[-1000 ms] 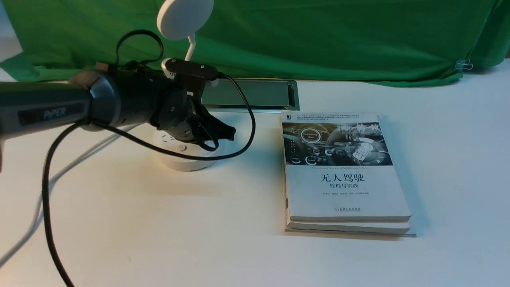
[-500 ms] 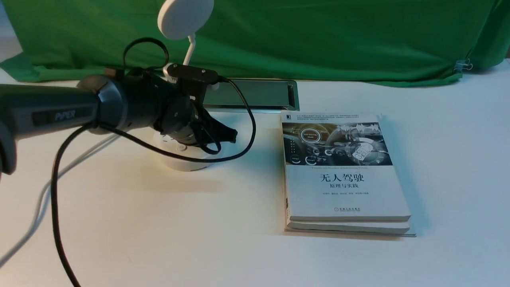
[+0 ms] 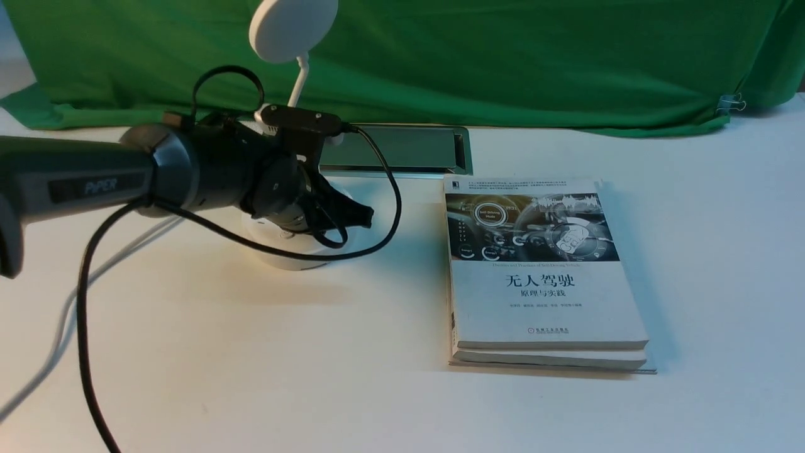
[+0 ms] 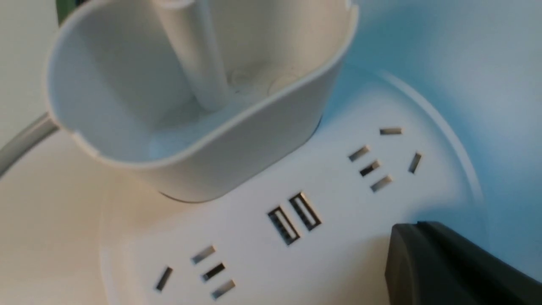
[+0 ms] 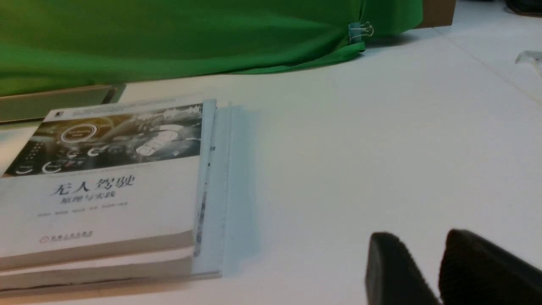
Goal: Turn on the desk lamp on the white desktop with your hand.
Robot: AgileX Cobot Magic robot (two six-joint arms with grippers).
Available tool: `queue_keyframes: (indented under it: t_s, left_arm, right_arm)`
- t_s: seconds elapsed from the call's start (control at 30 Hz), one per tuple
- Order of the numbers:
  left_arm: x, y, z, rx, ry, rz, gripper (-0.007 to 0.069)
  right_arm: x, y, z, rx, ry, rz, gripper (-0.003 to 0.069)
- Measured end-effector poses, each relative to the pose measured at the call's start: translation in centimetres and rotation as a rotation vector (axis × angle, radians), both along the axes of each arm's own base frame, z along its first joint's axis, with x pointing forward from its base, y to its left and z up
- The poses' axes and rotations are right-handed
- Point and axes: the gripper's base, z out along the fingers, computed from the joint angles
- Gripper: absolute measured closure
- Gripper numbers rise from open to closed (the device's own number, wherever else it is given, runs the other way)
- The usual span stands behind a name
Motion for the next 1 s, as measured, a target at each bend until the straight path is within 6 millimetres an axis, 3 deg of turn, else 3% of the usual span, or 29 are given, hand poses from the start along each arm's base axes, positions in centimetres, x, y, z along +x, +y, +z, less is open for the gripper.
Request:
queue_keyframes:
  t_s: [0.1, 0.23, 0.27, 0.33, 0.47, 0.53, 0.57, 0.67, 0.83, 1.0]
  left_arm:
    - [-0.4, 0.2, 0.9, -0.007, 0.009, 0.012, 0.0624]
    - [-1.7, 0.2, 3.7, -0.037, 0.008, 0.029, 0.0624]
    - [-2.6, 0.1, 5.8, -0.063, 0.003, 0.03, 0.0624]
    - [-4.5, -0.4, 7.9, -0.081, 0.012, -0.002, 0.0624]
    - [-8.7, -1.5, 9.3, -0.131, 0.044, -0.106, 0.0624]
    - [-13.6, -2.6, 10.5, -0.217, 0.02, -0.231, 0.0624]
    - [-14.0, -2.6, 10.7, -0.224, 0.013, -0.241, 0.0624]
    - [-19.2, -2.8, 14.8, -0.329, -0.225, -0.386, 0.0624]
    - [-23.6, -0.9, 18.0, -0.432, -0.42, -0.451, 0.0624]
    - [-25.6, 1.0, 18.6, -0.453, -0.462, -0.464, 0.0624]
  right_arm:
    - [0.0, 0.0, 0.0, 0.0, 0.0, 0.0, 0.0421]
    - [0.0, 0.0, 0.0, 0.0, 0.0, 0.0, 0.0421]
    - [0.0, 0.0, 0.0, 0.0, 0.0, 0.0, 0.0421]
    - [0.0, 0.0, 0.0, 0.0, 0.0, 0.0, 0.0421]
    - [0.0, 0.0, 0.0, 0.0, 0.0, 0.0, 0.0421]
    - [0.0, 0.0, 0.0, 0.0, 0.0, 0.0, 0.0421]
    - [0.0, 0.0, 0.0, 0.0, 0.0, 0.0, 0.0421]
    - [0.0, 0.0, 0.0, 0.0, 0.0, 0.0, 0.0421]
    - [0.0, 0.0, 0.0, 0.0, 0.0, 0.0, 0.0421]
    - [0.0, 0.0, 0.0, 0.0, 0.0, 0.0, 0.0421]
